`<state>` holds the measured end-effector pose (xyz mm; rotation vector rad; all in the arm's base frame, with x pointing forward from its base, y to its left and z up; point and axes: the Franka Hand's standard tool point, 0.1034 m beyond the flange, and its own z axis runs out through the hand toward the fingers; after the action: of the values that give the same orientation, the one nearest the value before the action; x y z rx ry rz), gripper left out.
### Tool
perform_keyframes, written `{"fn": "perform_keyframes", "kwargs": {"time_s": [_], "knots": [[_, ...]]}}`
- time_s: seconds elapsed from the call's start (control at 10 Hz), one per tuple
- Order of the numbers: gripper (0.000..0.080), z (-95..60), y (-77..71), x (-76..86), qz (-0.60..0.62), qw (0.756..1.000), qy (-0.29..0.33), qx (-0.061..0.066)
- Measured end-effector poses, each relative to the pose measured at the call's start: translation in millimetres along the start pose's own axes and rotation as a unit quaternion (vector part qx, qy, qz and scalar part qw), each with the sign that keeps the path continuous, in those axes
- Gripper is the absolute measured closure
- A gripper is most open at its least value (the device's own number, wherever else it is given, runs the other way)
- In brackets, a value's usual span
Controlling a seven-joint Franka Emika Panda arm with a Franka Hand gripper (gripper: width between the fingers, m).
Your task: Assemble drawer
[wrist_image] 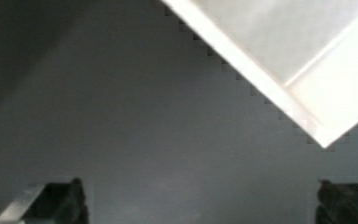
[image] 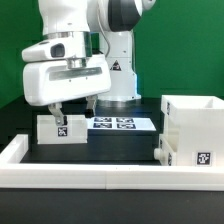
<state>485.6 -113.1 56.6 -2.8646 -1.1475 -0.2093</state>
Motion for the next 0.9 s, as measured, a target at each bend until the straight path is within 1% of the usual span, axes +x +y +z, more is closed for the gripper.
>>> {"fn": "perform_keyframes", "kwargs": {"time_s": [0.1,0.3,0.4,0.5,0.8,0.9], "knots": [[0.0150,-3.0,-3.3,-3.3,0.064,0.998,0.000,0.000],[0.0150,-5.1,-10.9,-12.0,0.160,0.987,0.000,0.004],[0.0150,-4.5,-12.8,-17.1,0.193,0.981,0.002,0.003],[0.0150,-2.5,-15.2,-23.1,0.208,0.978,0.002,0.005],[0.0150,-2.0,-16.5,-20.3,0.308,0.951,0.005,0.009],[0.0150,-1.9,-16.6,-20.3,0.315,0.949,0.004,0.009]]}}
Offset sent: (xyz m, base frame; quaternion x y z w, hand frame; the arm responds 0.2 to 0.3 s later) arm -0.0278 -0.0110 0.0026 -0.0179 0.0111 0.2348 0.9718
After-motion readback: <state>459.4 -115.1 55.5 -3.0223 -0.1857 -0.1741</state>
